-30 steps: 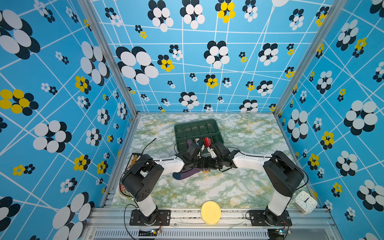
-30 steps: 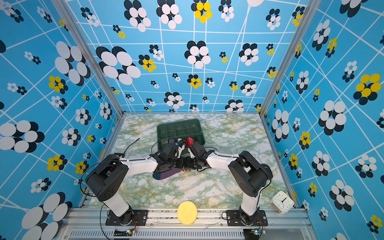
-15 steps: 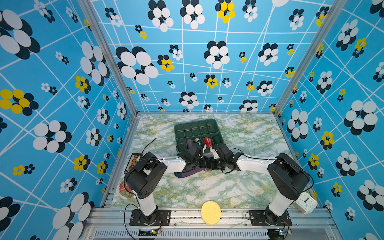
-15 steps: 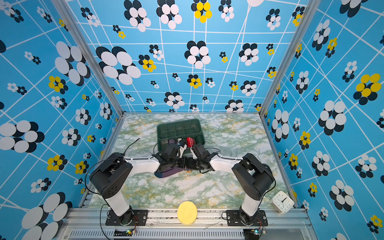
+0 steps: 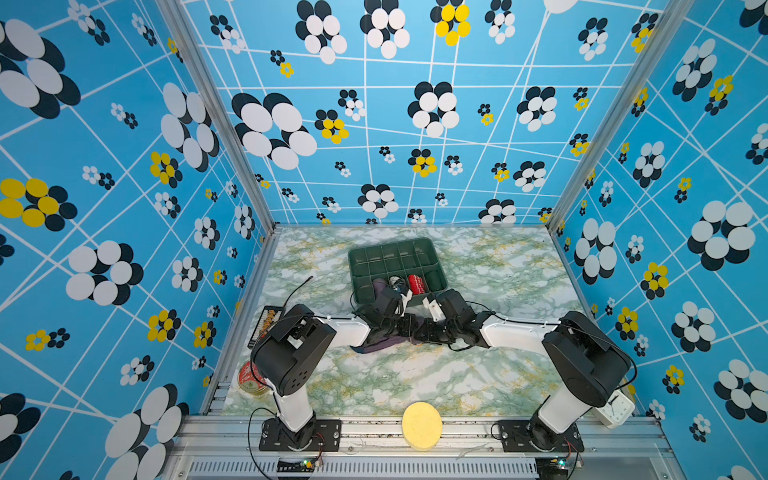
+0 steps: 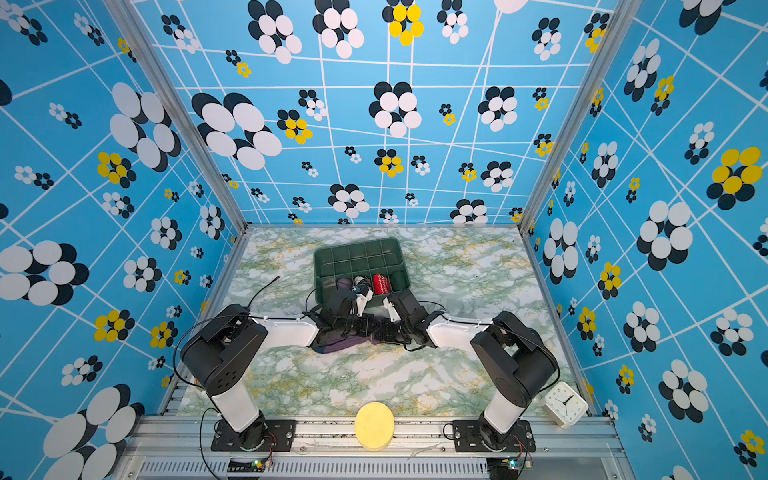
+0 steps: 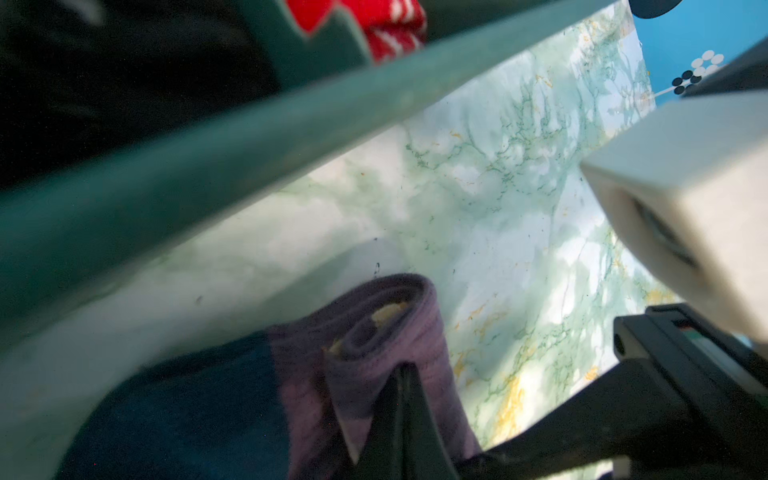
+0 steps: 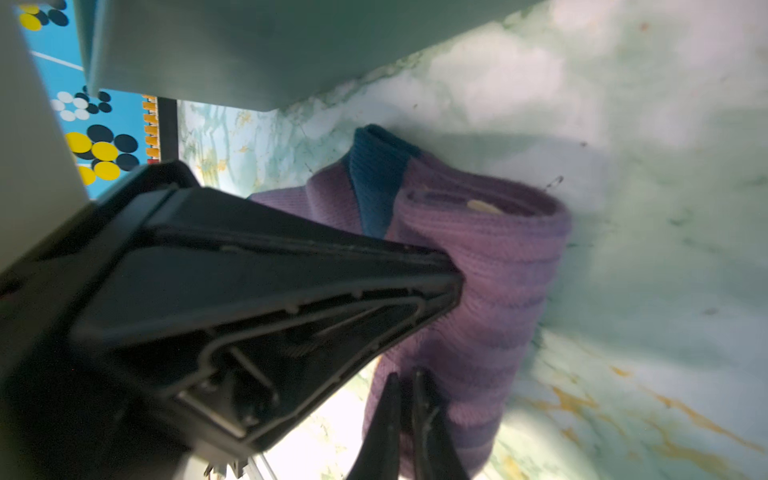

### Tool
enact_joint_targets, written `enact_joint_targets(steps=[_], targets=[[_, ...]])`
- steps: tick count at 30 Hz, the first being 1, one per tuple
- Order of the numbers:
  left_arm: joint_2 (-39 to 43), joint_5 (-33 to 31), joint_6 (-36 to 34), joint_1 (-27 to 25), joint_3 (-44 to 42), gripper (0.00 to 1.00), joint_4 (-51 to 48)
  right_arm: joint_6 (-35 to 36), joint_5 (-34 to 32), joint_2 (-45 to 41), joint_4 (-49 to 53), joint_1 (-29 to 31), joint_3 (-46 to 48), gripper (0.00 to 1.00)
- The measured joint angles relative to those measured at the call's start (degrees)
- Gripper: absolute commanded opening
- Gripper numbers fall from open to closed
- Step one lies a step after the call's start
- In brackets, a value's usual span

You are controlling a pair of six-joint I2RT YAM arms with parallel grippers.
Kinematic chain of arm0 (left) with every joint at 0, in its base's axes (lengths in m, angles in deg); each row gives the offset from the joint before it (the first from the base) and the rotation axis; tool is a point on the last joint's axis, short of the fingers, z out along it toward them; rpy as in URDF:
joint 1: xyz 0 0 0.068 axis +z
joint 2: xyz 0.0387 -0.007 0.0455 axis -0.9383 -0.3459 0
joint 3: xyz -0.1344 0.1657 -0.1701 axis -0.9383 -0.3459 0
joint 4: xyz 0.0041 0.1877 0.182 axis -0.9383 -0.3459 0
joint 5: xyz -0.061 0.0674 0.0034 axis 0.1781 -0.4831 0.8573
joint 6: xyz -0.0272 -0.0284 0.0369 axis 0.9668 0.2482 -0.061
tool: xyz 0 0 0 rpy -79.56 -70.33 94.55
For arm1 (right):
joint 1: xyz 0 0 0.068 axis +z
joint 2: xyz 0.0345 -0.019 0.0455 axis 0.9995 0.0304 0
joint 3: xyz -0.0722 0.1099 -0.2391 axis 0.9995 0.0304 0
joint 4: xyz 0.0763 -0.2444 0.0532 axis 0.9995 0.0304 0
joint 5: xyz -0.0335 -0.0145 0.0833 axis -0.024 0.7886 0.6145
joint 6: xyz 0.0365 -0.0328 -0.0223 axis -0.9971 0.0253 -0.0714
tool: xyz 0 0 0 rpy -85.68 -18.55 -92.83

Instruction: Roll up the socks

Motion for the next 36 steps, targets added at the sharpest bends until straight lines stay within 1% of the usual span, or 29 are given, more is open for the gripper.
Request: enact_joint_targets(steps=[6,21,24,28,36], targets=[[-0.02,0.31,0.00,0.04,0.00,0.00,0.00,-1.05,1.99,-0.07,-1.42,0.02,0.59,0.11],[-0.39,1.22,0.00,0.37,0.00,0.00,0.63,-1.70,3.06,2.58,-1.86,-0.11,-0.17,0.11],[-0.39,1.25,0.00,0.37,0.00,0.00,0.63,-2.01,3.76,2.56,-2.86,-0.26,0.00,0.21],[-0.39,1.38,0.00,0.37,-0.22,0.00,1.03,-2.91,4.50,0.04,-4.37,-0.66,1.73,0.28],[-0.39,1.46,0.00,0.44,-0.33,0.00,1.27,-3.69,4.50,-7.78,-4.46,-2.43,3.80,0.29]])
